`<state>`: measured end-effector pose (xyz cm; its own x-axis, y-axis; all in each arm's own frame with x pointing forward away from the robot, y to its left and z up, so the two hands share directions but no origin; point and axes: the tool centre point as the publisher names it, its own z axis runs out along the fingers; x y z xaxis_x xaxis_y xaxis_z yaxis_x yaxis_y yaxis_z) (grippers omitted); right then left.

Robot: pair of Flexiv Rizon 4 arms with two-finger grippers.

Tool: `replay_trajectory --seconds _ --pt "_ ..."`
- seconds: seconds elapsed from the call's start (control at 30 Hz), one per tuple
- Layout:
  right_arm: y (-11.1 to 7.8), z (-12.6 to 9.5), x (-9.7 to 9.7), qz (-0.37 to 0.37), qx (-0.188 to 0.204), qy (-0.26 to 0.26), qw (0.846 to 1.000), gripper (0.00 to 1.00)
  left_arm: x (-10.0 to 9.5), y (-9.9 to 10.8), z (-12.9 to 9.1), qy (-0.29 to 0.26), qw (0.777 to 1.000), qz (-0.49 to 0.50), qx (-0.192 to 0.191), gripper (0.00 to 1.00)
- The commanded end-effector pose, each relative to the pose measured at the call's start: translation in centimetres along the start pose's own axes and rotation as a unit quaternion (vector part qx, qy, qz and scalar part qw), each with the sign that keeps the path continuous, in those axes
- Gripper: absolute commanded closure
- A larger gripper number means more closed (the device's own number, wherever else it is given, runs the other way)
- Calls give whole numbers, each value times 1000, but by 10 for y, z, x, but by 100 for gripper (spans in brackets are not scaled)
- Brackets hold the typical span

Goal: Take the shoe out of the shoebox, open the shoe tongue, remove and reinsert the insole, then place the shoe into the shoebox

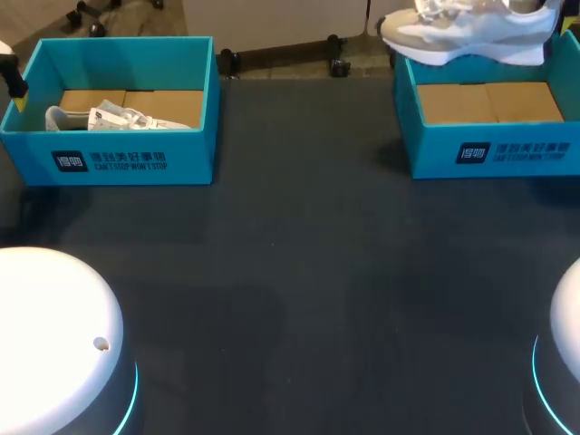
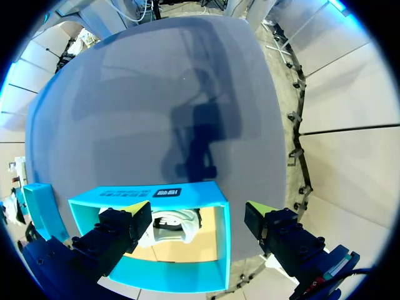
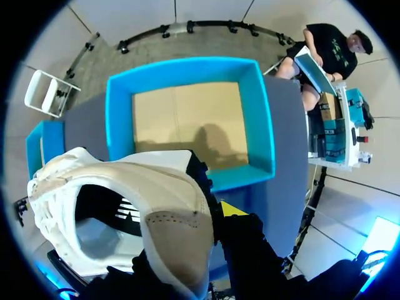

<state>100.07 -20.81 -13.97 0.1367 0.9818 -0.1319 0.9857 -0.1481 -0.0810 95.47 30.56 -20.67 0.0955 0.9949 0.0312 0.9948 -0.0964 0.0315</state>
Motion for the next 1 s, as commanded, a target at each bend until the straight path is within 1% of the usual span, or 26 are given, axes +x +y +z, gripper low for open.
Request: replay_trajectory --seconds 0.03,0.37,0.43,0.5,1.0 --pt "-46 -1 9 5 -73 1 997 100 0 0 0 1 1000 1 0 0" --pt "-101 5 51 9 -72 -3 997 100 0 0 0 1 1000 1 0 0" --pt "-110 5 59 11 -65 0 998 100 0 0 0 1 1000 1 0 0" --pt "-121 7 70 10 -52 -10 999 100 0 0 0 1 1000 1 0 0" --pt "-121 7 70 10 -52 -10 999 100 0 0 0 1 1000 1 0 0"
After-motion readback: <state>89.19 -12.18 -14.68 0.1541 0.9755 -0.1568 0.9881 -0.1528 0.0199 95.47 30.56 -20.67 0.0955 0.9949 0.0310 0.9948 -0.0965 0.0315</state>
